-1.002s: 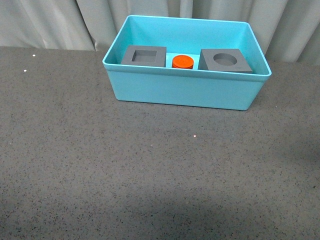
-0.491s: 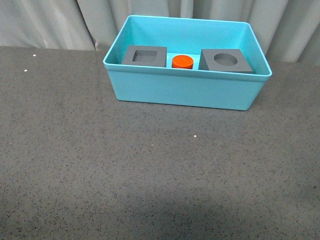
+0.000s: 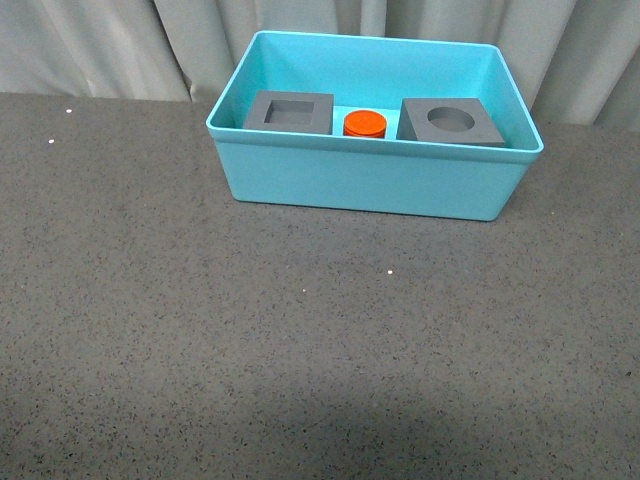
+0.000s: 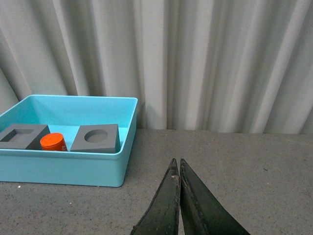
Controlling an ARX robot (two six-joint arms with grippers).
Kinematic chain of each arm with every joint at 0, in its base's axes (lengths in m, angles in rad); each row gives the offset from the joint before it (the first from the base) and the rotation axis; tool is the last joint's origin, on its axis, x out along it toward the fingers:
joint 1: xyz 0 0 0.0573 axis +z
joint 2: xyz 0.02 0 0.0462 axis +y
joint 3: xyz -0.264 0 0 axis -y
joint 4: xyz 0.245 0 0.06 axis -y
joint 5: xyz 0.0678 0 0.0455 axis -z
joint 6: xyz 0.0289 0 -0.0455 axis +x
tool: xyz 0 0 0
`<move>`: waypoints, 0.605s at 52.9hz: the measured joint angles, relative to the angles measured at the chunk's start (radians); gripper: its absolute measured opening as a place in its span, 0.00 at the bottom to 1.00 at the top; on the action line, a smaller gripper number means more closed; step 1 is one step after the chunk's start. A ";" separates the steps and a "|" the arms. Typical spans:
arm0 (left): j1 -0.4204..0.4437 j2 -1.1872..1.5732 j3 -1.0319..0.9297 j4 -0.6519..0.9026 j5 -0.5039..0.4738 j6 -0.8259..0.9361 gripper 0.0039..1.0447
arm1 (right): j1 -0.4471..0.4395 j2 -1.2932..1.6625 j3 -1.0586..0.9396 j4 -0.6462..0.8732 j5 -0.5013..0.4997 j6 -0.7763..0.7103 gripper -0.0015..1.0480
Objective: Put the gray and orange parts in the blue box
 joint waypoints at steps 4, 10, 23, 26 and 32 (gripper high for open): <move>0.000 0.000 0.000 0.000 0.000 0.000 0.94 | 0.000 -0.035 0.000 -0.034 0.000 0.000 0.01; 0.000 0.000 0.000 0.000 0.000 0.000 0.94 | 0.000 -0.084 0.000 -0.080 0.000 0.000 0.01; 0.000 0.000 0.000 0.000 0.000 0.000 0.94 | 0.000 -0.174 0.000 -0.168 0.000 0.000 0.01; 0.000 0.000 0.000 0.000 0.000 0.000 0.94 | 0.000 -0.195 0.000 -0.189 0.000 0.000 0.01; 0.000 0.000 0.000 0.000 0.000 0.000 0.94 | 0.000 -0.235 0.000 -0.229 0.000 0.000 0.01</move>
